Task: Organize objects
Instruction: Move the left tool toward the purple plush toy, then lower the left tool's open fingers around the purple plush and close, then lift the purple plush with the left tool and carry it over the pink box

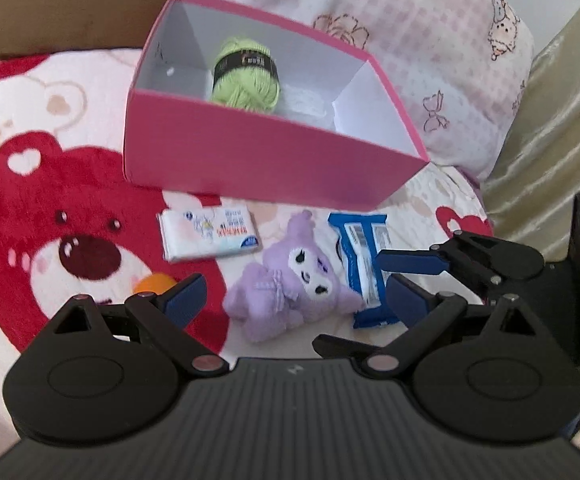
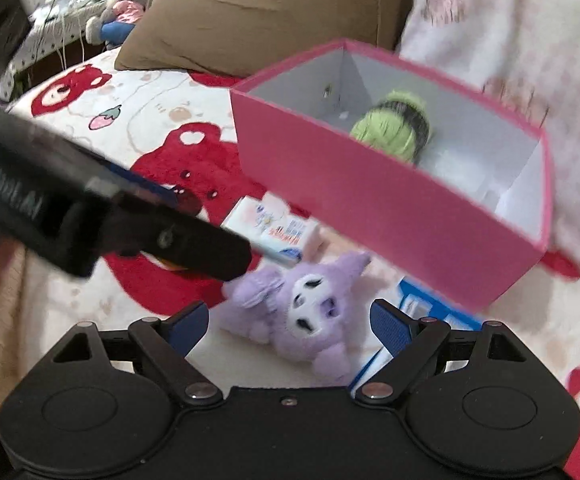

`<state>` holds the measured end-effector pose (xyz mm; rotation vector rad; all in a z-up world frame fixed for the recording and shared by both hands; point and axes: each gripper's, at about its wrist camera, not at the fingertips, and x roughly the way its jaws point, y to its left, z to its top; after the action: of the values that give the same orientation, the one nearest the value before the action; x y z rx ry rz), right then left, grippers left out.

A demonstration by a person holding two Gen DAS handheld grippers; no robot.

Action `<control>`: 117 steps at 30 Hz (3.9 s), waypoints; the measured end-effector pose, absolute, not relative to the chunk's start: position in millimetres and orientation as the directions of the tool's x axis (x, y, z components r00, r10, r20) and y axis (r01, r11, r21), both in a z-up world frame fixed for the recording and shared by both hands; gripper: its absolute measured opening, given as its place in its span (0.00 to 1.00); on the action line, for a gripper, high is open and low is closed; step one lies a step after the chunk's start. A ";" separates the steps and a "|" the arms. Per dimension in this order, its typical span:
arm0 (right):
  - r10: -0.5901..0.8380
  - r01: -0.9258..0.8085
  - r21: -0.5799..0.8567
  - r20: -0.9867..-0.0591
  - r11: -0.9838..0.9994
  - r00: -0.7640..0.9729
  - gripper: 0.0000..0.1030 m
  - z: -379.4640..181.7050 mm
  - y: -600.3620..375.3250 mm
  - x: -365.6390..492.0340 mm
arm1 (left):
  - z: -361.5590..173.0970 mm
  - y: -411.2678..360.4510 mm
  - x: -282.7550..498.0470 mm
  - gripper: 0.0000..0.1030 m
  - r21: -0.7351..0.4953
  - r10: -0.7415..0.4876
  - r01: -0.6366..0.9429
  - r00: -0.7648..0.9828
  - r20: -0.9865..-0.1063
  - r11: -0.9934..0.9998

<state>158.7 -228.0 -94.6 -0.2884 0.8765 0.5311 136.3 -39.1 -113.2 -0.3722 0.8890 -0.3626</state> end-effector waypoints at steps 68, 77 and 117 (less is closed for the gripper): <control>0.240 -0.429 0.057 -0.891 0.901 0.385 0.47 -142.8 -224.1 209.5 | -193.6 -27.5 157.4 0.41 -0.586 -0.469 -0.058 0.540 -0.699 0.808; 0.253 -0.395 0.099 -0.899 0.913 0.359 0.47 -151.6 -225.1 214.4 | -195.3 -35.0 161.7 0.46 -0.559 -0.443 -0.037 0.568 -0.694 0.829; 0.232 -0.388 0.032 -0.846 0.921 0.481 0.47 -99.4 -207.8 165.9 | -126.5 -35.7 130.4 0.33 -0.463 -0.435 0.110 0.580 -0.689 0.879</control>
<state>165.9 -207.8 -99.4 -0.1717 1.0009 0.3800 130.4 -35.7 -126.5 -0.3951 0.9008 -0.3286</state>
